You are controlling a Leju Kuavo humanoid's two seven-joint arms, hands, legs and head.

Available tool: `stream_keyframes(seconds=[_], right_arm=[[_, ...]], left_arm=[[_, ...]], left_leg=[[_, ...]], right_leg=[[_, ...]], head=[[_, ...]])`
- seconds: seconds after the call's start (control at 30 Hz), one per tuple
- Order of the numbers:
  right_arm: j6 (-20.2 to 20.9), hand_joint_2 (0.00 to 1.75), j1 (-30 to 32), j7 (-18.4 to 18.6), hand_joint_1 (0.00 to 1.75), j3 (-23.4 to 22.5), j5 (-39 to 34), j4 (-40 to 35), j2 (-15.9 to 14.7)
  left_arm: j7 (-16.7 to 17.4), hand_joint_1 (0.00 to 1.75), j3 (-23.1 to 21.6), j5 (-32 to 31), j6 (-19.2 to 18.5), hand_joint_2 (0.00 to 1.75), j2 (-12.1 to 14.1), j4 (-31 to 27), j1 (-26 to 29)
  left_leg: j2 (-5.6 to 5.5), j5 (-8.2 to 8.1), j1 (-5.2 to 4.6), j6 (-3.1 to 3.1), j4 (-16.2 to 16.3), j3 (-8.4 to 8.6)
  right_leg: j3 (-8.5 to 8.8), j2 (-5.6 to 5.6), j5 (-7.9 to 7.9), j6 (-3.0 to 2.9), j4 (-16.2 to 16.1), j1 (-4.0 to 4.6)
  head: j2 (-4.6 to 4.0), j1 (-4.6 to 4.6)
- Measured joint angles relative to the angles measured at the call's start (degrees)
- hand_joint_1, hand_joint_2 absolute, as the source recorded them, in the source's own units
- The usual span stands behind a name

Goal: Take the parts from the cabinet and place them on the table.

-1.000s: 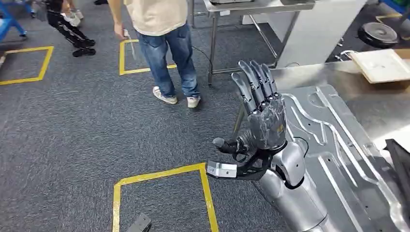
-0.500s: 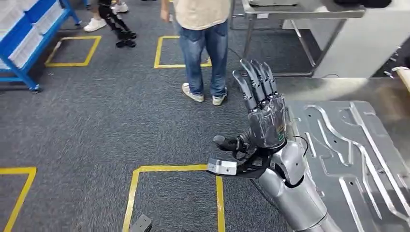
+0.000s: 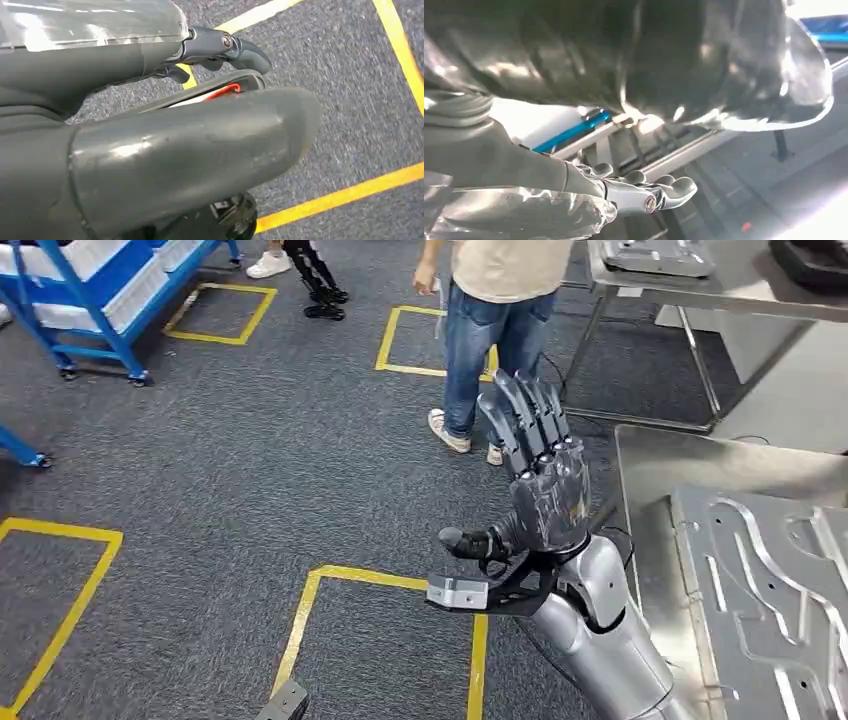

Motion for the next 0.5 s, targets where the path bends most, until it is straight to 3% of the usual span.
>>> stream_keyframes(seconds=[0.03, 0.07, 0.1, 0.13, 0.17, 0.2, 0.3, 0.33, 0.37, 0.4, 0.43, 0.5], right_arm=[[0.0, 0.0, 0.3, 0.0, 0.0, 0.0, 0.0, 0.0, 0.0], [0.0, 0.0, 0.4, 0.0, 0.0, 0.0, 0.0, 0.0, -0.2], [0.0, 0.0, 0.4, 0.0, 0.0, 0.0, 0.0, 0.0, -0.2], [0.0, 0.0, 0.4, 0.0, 0.0, 0.0, 0.0, 0.0, -0.2], [0.0, 0.0, 0.4, 0.0, 0.0, 0.0, 0.0, 0.0, -0.2], [0.0, 0.0, 0.5, 0.0, 0.0, 0.0, -0.1, -0.1, -0.2], [-0.1, 0.0, 0.5, 0.0, 0.0, 0.0, -0.1, -0.2, -0.4], [-0.1, 0.0, 0.5, 0.0, 0.0, 0.0, -0.1, -0.2, -0.4], [-0.1, 0.0, 0.5, 0.0, 0.0, 0.0, -0.1, -0.2, -0.3], [-0.1, 0.0, 0.5, 0.0, 0.0, 0.0, -0.1, -0.2, -0.4], [-0.1, 0.0, 0.5, 0.0, 0.0, 0.0, -0.1, -0.2, -0.4], [-0.1, 0.0, 0.9, 0.0, 0.0, 0.0, -0.1, -0.1, -0.4]], left_arm=[[0.0, 0.0, 0.0, 0.0, 0.0, 0.0, 0.0, 0.0, 0.1], [0.0, 0.0, 0.0, 0.0, 0.0, 0.0, 0.0, 0.0, 0.1], [0.0, 0.0, 0.0, 0.0, 0.0, 0.0, 0.0, 0.0, 0.1], [0.0, 0.0, 0.0, 0.0, 0.0, 0.0, 0.0, 0.0, 0.0], [0.0, 0.0, 0.0, 0.0, 0.0, 0.0, 0.0, 0.0, 0.1], [0.0, 0.0, 0.0, 0.0, 0.0, 0.0, 0.0, 0.0, -0.1], [0.0, 0.0, 0.0, 0.0, 0.0, 0.0, 0.0, 0.0, 0.0], [0.0, 0.0, 0.1, 0.0, 0.0, 0.0, 0.2, 0.0, 0.1], [0.0, 0.0, 0.1, 0.0, 0.0, 0.0, 0.1, 0.0, 0.3], [0.0, 0.0, 0.1, 0.0, 0.0, 0.0, 0.1, 0.0, 0.2], [0.0, 0.0, 0.1, 0.0, 0.0, 0.0, 0.1, 0.0, -0.1], [0.0, 0.0, 0.1, 0.0, 0.0, 0.0, 0.1, 0.0, -0.1]], left_leg=[[-0.81, 0.0, -0.01, 0.0, 0.0, 0.03], [-1.54, 0.0, -0.01, -0.01, 0.1, 0.04], [-2.38, 0.0, -0.01, -0.03, 0.2, 0.1], [-3.11, -0.03, -0.01, -0.1, 0.2, 0.18], [-3.63, 0.01, 0.2, -0.21, 0.2, 0.12], [-4.21, 0.13, -0.05, -0.69, 0.5, -0.33], [-6.21, 0.84, 0.69, -2.03, -0.1, -1.0], [-5.65, 0.69, 0.32, -2.24, 0.0, -1.21], [-2.08, -0.08, -0.05, -2.53, 0.9, -1.4], [0.06, -1.96, -0.01, -2.67, 3.6, -2.59], [1.18, -4.45, 0.18, -2.86, 8.4, -4.92], [1.72, -7.09, 0.31, -3.09, 15.4, -8.16]], right_leg=[[0.05, 0.05, 1.41, -0.07, -0.6, 0.0], [1.11, 0.25, 3.69, -0.26, -3.3, 0.01], [3.17, 0.78, 6.64, -0.56, -8.0, 0.0], [5.36, 2.15, 9.27, -0.9, -12.9, 0.0], [6.39, 4.56, 8.77, -1.17, -15.0, -0.16], [6.51, 5.66, 9.04, -1.1, -16.0, -0.27], [6.66, 3.88, 8.7, -1.28, -16.4, 0.24], [7.03, 2.97, 9.14, -1.79, -17.2, -0.53], [7.47, 2.22, 9.27, -2.0, -17.6, -0.42], [7.59, 1.43, 9.27, -2.32, -17.6, -0.35], [7.56, 0.42, 9.22, -2.39, -17.6, -0.19], [7.55, -1.38, 9.06, -2.56, -17.6, -0.05]], head=[[0.0, 0.0], [0.0, 0.0], [0.0, 0.0], [0.0, 0.0], [0.0, -0.02], [0.0, 0.0], [0.0, 0.0], [0.0, 0.07], [0.0, -0.09], [0.0, -0.26], [0.0, -0.24], [0.0, -0.24]])
